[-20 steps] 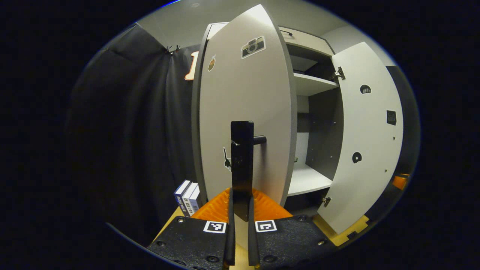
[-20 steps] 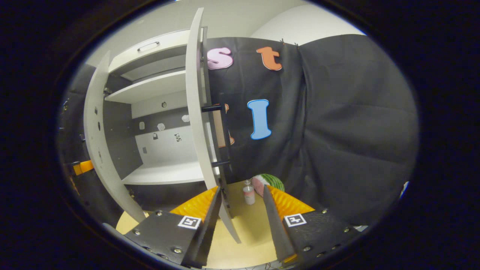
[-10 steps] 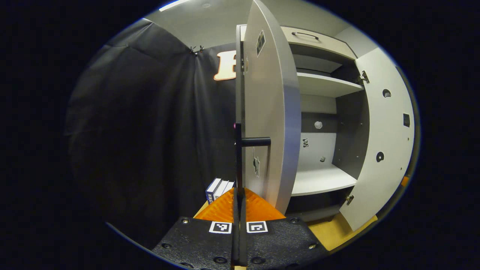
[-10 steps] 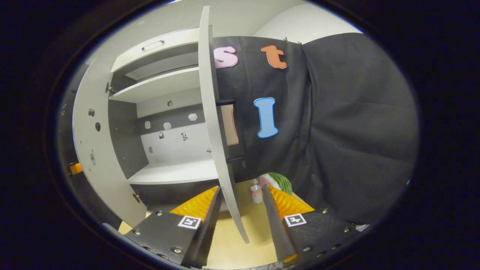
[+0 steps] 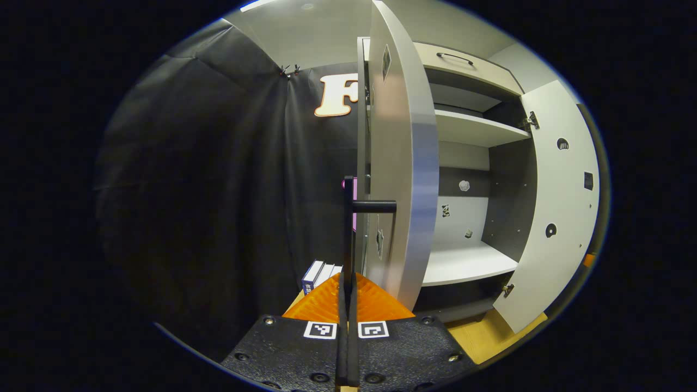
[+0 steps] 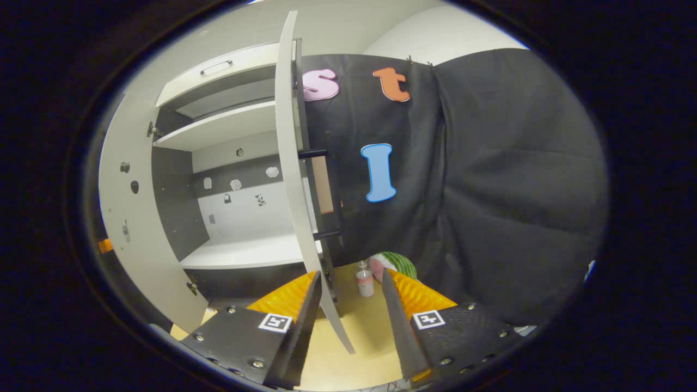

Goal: Open the right door of the double-door shoe cabinet with the right hand, and open the left door with the left hand.

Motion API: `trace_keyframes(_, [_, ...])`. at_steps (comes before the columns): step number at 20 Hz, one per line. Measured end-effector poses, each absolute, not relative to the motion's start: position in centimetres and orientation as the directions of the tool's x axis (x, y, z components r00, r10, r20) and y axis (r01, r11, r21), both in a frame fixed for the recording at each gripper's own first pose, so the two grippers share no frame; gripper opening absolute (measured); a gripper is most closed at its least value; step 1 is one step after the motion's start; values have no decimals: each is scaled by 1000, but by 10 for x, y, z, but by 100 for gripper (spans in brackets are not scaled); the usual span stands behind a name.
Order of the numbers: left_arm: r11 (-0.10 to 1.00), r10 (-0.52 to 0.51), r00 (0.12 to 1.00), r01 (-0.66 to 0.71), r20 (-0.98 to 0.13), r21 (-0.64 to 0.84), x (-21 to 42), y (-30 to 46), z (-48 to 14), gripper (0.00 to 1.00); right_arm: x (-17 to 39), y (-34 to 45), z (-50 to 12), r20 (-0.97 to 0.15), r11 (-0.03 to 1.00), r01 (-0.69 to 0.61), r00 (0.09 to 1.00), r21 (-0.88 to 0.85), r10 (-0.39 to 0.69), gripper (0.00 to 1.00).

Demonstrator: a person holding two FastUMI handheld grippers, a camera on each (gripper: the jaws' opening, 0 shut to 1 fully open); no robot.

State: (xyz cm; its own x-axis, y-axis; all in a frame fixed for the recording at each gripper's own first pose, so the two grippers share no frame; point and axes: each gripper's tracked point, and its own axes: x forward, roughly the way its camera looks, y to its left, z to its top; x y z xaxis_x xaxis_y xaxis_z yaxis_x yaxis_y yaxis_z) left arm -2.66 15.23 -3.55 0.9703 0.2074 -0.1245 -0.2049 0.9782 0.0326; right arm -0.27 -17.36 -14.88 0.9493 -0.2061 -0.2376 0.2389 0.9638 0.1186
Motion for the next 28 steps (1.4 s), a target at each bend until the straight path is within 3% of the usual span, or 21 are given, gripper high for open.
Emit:
trace_keyframes(10, [993, 113, 987, -110, -119, 32, -26, 171, -35, 0, -9, -177, -145, -233, 964, 240, 950, 114, -209, 61])
trace_keyframes(16, [993, 115, 989, -113, -92, 22, -28, 174, -33, 2, -16, -181, -144, -226, 964, 242, 951, 111, -212, 61])
trace_keyframes(18, [991, 131, 987, -130, -92, 16, -32, 177, -34, 6, -19, -185, -143, -225, 963, 246, 950, 109, -217, 61])
trace_keyframes(23, [988, 151, 981, -148, -126, 30, -53, 183, -37, 43, -22, -186, -145, -228, 963, 246, 949, 109, -217, 61])
trace_keyframes(28, [985, 173, 979, -174, -109, 2, -76, 169, -23, 48, -18, -165, -134, -217, 974, 207, 959, 94, -183, 61])
